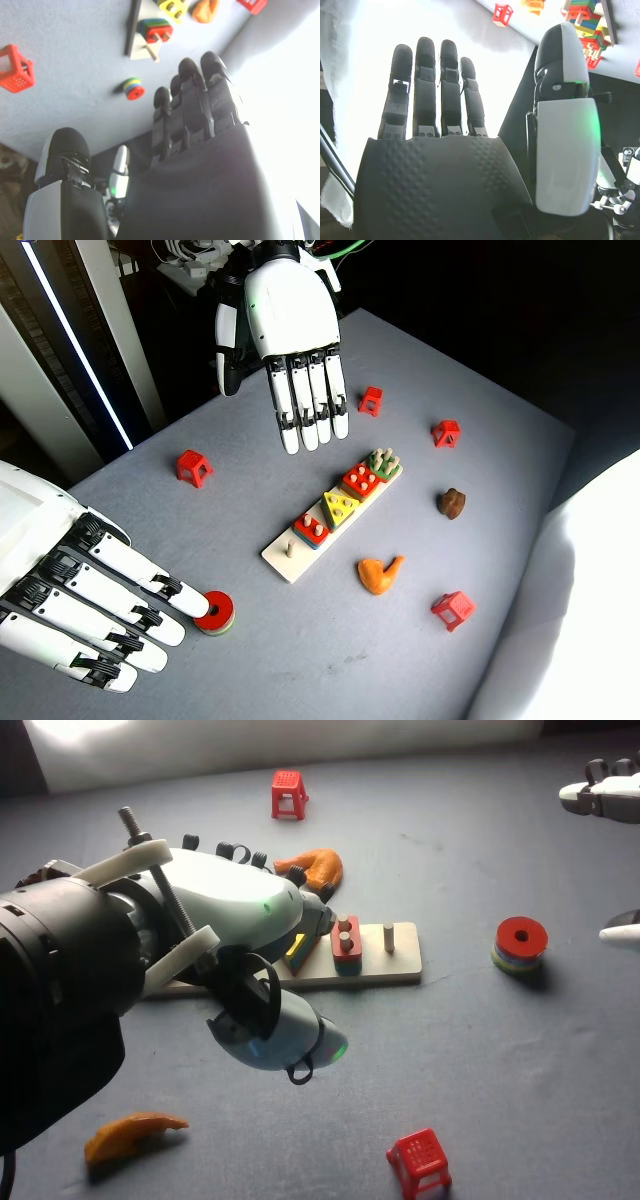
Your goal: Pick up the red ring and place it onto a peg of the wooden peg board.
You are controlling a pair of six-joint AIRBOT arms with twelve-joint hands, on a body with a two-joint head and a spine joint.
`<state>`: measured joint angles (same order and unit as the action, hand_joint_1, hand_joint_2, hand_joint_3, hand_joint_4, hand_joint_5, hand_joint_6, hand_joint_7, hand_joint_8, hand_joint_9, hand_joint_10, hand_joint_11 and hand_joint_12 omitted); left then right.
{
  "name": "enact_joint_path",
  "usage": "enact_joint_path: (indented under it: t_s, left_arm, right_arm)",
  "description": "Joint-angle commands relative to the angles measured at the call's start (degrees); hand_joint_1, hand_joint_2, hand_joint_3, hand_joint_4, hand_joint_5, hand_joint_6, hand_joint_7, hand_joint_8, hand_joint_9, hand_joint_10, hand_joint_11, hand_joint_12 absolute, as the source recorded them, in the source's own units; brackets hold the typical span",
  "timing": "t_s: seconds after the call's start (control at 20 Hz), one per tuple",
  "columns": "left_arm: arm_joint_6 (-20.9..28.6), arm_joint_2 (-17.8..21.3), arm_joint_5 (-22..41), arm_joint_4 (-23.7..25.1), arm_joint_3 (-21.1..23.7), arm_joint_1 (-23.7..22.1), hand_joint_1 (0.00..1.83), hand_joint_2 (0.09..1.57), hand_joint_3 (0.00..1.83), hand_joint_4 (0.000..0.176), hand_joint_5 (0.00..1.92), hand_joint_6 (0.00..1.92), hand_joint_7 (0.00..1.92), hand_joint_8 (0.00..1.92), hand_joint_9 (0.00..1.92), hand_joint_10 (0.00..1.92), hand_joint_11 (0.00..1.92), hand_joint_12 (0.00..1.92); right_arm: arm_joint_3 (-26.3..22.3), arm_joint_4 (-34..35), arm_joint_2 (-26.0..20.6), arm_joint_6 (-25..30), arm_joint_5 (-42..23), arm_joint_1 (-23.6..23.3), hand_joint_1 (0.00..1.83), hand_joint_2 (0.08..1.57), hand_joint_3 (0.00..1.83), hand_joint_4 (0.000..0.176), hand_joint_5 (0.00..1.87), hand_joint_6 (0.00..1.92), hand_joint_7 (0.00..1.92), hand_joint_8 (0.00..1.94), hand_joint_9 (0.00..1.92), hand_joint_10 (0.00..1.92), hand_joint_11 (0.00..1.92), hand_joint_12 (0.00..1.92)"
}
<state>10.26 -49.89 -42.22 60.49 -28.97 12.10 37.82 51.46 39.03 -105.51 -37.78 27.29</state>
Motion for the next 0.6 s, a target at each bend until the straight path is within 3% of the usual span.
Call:
enact_joint_path:
  t_s: [0.0, 0.05, 0.4, 0.55]
  left_arm:
    - [0.07, 0.06, 1.34, 3.60, 0.04, -0.40, 0.00, 0.92, 0.19, 0.000, 0.00, 0.01, 0.00, 0.00, 0.00, 0.00, 0.00, 0.00]
    - [0.17, 0.06, 1.74, 3.60, 0.03, -0.40, 0.00, 0.98, 0.04, 0.000, 0.00, 0.00, 0.00, 0.00, 0.00, 0.00, 0.00, 0.00]
    - [0.58, 0.05, 2.04, 3.59, 0.13, -0.30, 0.00, 0.99, 0.02, 0.000, 0.00, 0.00, 0.00, 0.00, 0.00, 0.00, 0.00, 0.00]
    - [1.24, 0.05, 1.33, 3.60, 0.16, -0.24, 0.00, 1.00, 0.02, 0.000, 0.00, 0.00, 0.00, 0.00, 0.00, 0.00, 0.00, 0.00]
  right_arm:
    - [0.08, -2.49, -0.26, -0.20, -5.07, -0.48, 0.02, 1.05, 0.15, 0.000, 0.00, 0.00, 0.00, 0.00, 0.00, 0.00, 0.00, 0.00]
    - [0.08, -2.49, -0.26, -0.20, -5.07, -0.47, 0.03, 1.10, 0.04, 0.000, 0.00, 0.00, 0.00, 0.00, 0.00, 0.00, 0.00, 0.00]
    - [0.08, -2.48, -0.24, -0.18, -5.05, -0.49, 0.10, 1.09, 0.00, 0.000, 0.00, 0.00, 0.00, 0.00, 0.00, 0.00, 0.00, 0.00]
    - [0.10, -1.57, -0.23, 0.08, -4.76, -0.57, 0.27, 1.07, 0.00, 0.000, 0.00, 0.00, 0.00, 0.00, 0.00, 0.00, 0.00, 0.00]
